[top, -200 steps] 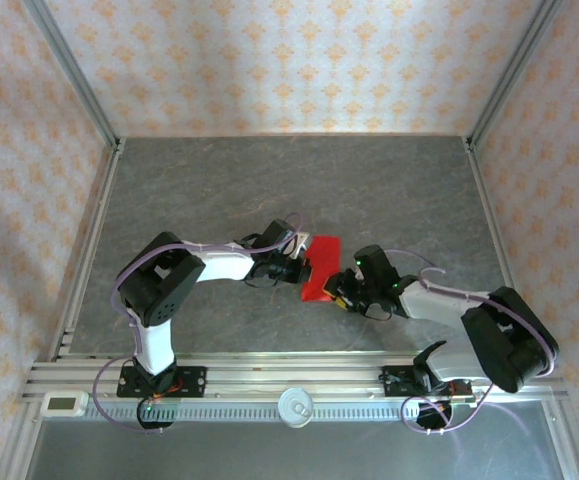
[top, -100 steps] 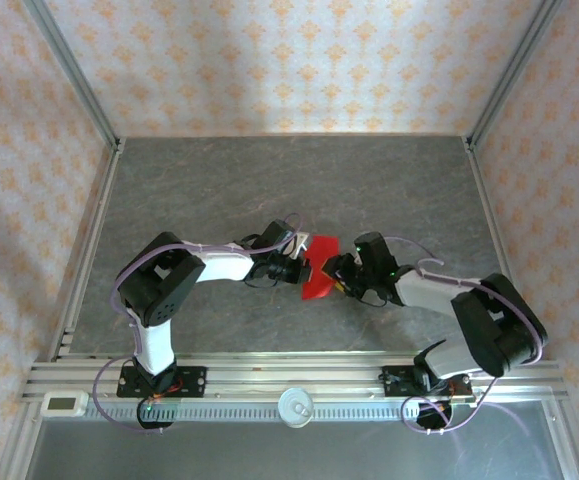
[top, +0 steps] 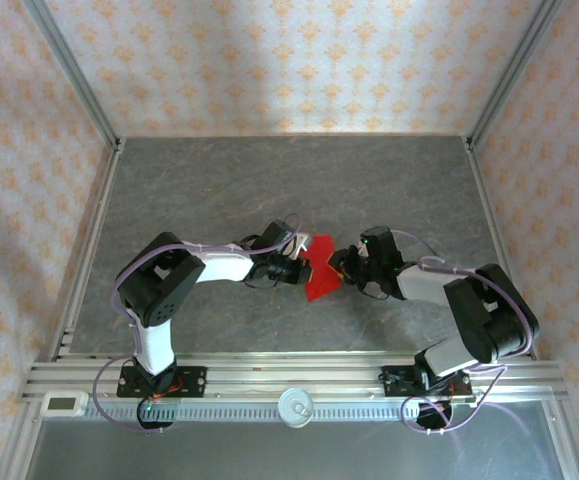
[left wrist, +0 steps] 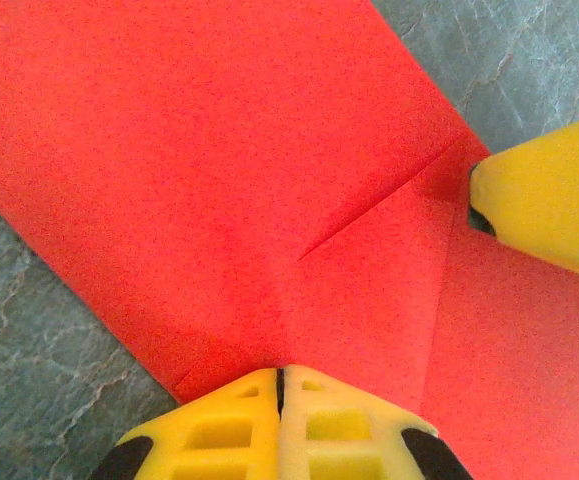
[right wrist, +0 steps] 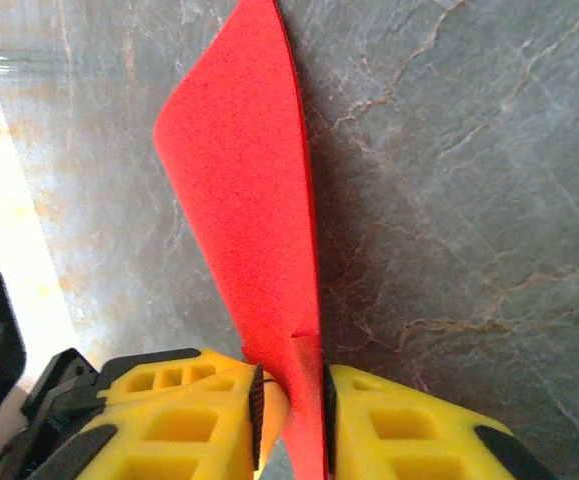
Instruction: Fold a paper plane with a square sheet of paper (pick it up from the middle)
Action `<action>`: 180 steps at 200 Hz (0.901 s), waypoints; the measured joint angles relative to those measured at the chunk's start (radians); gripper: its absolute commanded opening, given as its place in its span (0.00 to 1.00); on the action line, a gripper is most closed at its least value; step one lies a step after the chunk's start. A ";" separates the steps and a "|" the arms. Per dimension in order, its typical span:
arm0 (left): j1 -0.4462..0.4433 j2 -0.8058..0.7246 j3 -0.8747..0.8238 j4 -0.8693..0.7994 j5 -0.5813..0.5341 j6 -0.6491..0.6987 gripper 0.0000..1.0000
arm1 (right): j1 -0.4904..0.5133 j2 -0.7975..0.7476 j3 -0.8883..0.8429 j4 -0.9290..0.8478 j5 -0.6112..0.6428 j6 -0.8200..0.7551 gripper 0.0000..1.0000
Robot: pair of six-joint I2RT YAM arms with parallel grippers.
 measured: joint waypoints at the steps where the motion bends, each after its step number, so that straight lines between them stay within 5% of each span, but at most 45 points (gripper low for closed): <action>1: 0.000 0.000 0.000 0.000 0.000 0.000 0.05 | 0.000 0.000 0.000 0.000 0.000 0.000 0.23; 107: 0.000 -0.013 -0.009 -0.003 0.001 -0.008 0.08 | -0.010 0.047 0.000 0.030 -0.043 -0.066 0.11; 180: 0.007 -0.187 -0.040 0.001 0.015 -0.071 0.36 | -0.011 -0.032 0.011 -0.045 -0.003 -0.129 0.08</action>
